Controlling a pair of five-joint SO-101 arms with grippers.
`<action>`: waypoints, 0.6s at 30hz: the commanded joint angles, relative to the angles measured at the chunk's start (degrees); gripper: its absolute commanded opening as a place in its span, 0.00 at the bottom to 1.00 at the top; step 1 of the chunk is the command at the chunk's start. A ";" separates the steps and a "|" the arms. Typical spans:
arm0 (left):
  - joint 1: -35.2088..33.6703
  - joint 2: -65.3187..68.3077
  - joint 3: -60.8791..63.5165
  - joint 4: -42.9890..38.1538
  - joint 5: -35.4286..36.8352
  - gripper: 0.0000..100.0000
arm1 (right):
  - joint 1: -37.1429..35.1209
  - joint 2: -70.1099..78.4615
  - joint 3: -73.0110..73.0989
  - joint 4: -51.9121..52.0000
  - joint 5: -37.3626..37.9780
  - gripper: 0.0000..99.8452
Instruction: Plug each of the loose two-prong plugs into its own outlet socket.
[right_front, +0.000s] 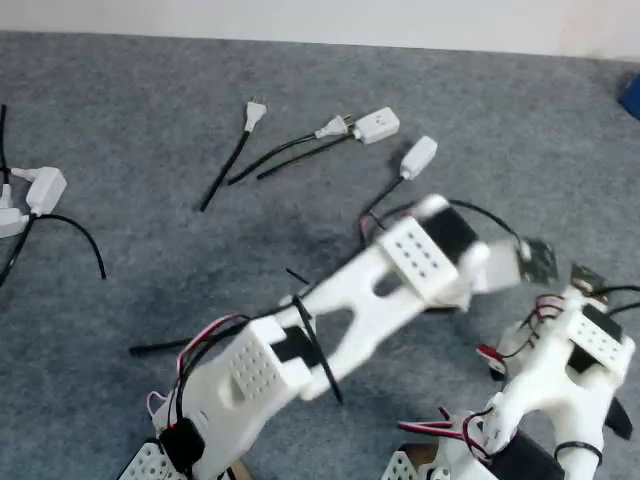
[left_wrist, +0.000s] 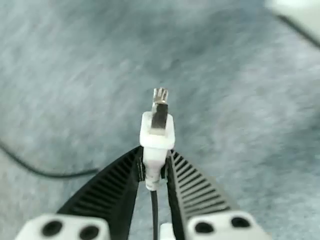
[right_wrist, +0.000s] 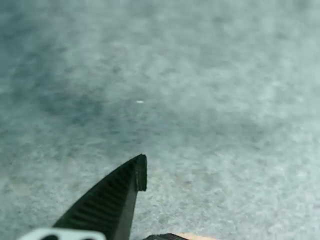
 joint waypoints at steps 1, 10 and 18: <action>2.51 -3.47 -2.15 -0.62 0.18 0.02 | 3.56 -2.15 -0.31 -0.22 -0.35 0.66; -5.49 -3.47 -2.15 -1.67 0.35 0.33 | -0.13 -2.15 -0.31 -0.13 -0.26 0.66; -29.85 -4.00 -6.64 -2.37 18.90 0.24 | -12.88 -2.24 -0.57 0.66 -0.35 0.66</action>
